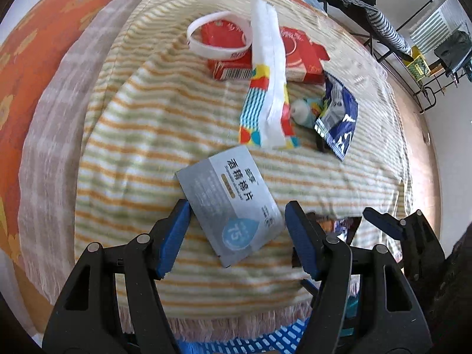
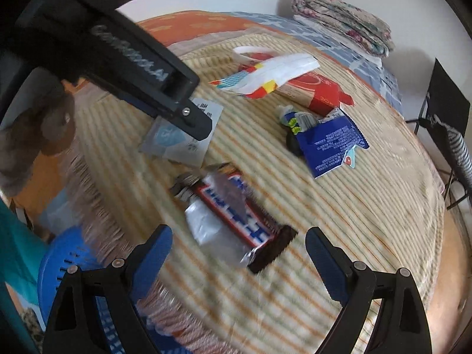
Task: Collect trash
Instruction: 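Grasp the alcohol wipe packet with the left tool while the right tool grasps the chocolate wrapper, then carry wipe packet and chocolate wrapper over the blue basket and release both, then move both tools back over the towel toward the remaining trash, then grasp the white paper bag with the left tool while the right tool grasps the blue snack wrapper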
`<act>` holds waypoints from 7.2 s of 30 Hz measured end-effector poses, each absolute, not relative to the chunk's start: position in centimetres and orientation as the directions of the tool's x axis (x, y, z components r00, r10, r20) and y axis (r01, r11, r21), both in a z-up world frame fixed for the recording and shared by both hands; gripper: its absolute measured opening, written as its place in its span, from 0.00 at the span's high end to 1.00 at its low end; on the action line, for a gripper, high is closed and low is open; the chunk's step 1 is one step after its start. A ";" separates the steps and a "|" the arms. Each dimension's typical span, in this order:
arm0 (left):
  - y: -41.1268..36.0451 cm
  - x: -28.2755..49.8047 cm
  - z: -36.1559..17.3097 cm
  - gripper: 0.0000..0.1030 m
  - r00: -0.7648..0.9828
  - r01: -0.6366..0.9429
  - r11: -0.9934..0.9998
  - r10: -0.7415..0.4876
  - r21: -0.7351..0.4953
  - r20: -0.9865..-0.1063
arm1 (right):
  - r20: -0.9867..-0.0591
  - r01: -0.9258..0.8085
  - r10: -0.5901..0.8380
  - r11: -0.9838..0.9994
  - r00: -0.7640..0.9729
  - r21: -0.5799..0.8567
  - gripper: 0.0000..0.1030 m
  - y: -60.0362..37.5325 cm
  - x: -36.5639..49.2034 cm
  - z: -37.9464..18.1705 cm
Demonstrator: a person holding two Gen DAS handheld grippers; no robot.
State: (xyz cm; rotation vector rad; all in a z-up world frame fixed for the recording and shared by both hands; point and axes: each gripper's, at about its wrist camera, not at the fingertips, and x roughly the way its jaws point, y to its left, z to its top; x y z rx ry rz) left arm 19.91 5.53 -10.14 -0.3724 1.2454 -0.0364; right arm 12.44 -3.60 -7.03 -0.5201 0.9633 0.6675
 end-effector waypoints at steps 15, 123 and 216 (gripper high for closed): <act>3.8 21.8 -9.9 0.34 0.340 -0.136 0.961 -0.185 -0.242 -0.922 | -0.879 -0.575 0.300 0.818 0.370 0.037 0.39 -6.5 16.0 -7.3; -3.7 -0.1 -13.1 0.39 0.291 0.203 0.975 -0.146 -0.088 -0.946 | -0.871 -0.368 0.391 0.889 0.298 0.274 0.65 -11.8 -2.7 -8.8; 2.8 26.6 -7.5 0.48 0.451 -0.029 0.998 -0.034 -0.052 -0.892 | -0.799 -0.178 0.445 0.895 0.404 0.409 0.30 -9.6 27.2 -4.1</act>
